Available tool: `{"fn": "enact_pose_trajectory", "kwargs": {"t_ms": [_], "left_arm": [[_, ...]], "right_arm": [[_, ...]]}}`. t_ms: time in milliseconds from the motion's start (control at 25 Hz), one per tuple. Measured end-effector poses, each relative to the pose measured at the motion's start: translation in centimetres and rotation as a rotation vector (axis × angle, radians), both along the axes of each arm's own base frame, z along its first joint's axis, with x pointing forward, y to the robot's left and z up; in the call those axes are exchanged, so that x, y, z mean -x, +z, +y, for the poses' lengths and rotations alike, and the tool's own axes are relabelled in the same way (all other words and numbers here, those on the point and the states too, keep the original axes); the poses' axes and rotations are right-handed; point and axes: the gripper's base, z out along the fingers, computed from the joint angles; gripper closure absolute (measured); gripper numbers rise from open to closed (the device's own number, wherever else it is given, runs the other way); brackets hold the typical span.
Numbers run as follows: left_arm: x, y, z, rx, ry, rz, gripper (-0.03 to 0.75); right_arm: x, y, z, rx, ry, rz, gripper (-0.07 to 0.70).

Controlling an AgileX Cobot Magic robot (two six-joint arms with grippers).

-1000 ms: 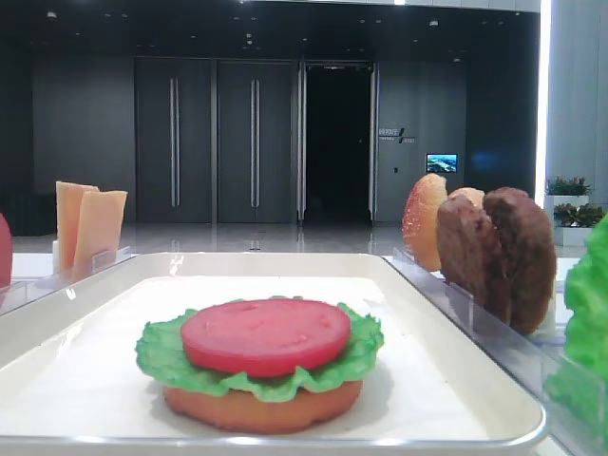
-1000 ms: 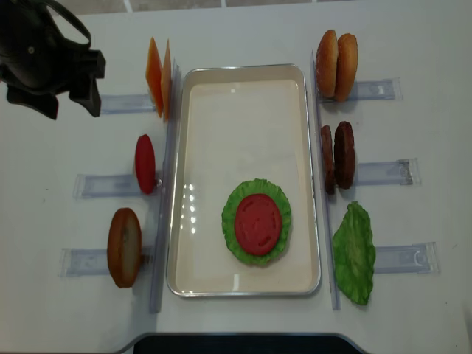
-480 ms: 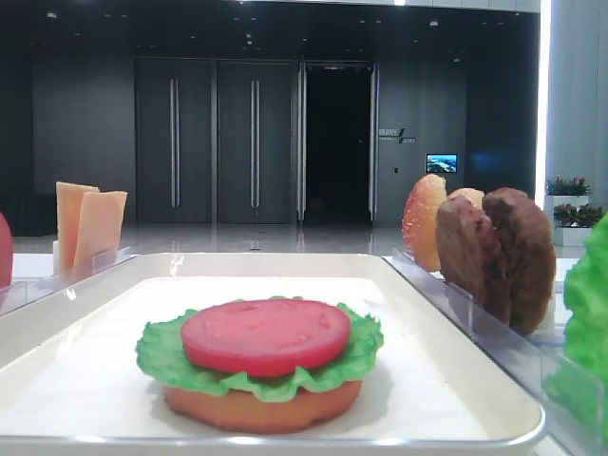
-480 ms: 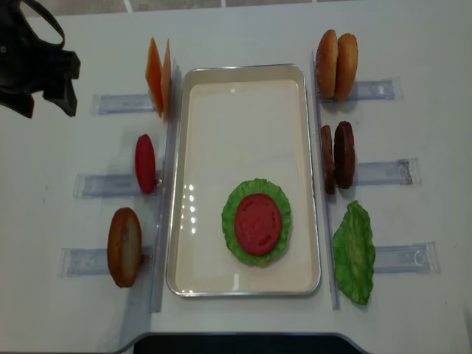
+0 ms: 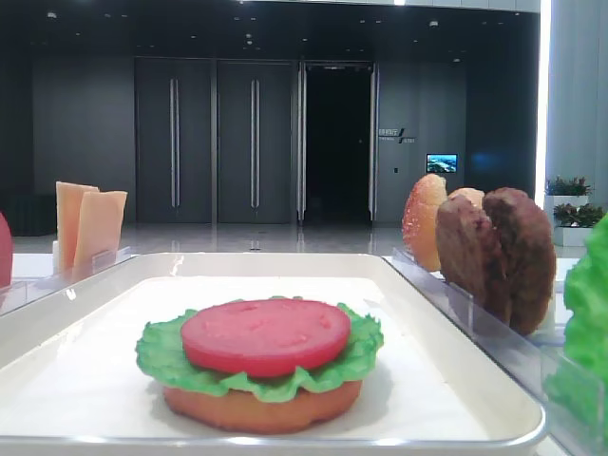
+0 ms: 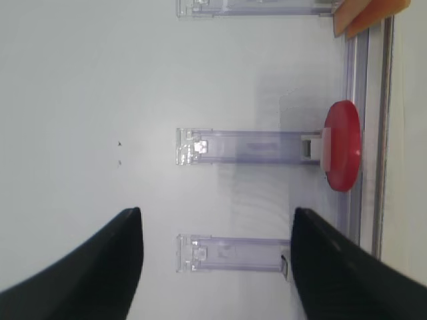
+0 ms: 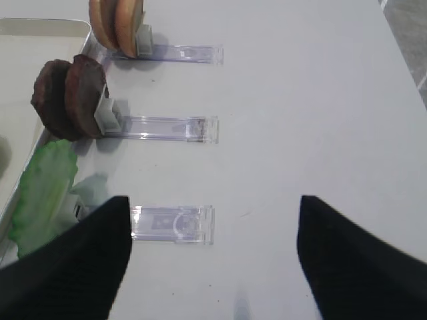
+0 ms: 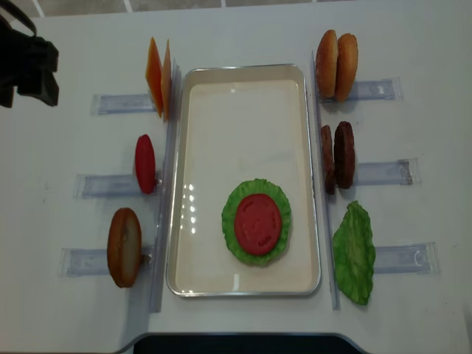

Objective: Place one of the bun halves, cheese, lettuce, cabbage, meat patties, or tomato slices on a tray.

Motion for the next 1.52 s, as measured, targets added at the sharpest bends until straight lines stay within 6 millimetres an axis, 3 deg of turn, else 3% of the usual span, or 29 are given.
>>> {"fn": "enact_pose_trajectory", "kwargs": {"t_ms": [440, 760, 1200, 1520], "left_arm": [[9.6, 2.2, 0.4, 0.034, -0.001, -0.176, 0.192], [15.8, 0.3, 0.6, 0.062, -0.005, -0.257, 0.192], [21.6, -1.5, 0.9, 0.044, -0.054, -0.409, 0.192], [24.0, -4.1, 0.9, 0.036, -0.099, -0.479, 0.199]], "right_arm": [[0.0, 0.0, 0.0, 0.0, 0.0, 0.0, 0.108], [0.0, 0.0, 0.0, 0.0, 0.0, 0.0, 0.108], [0.0, 0.0, 0.0, 0.0, 0.0, 0.0, 0.108], [0.0, 0.0, 0.0, 0.0, 0.0, 0.0, 0.108]]}}
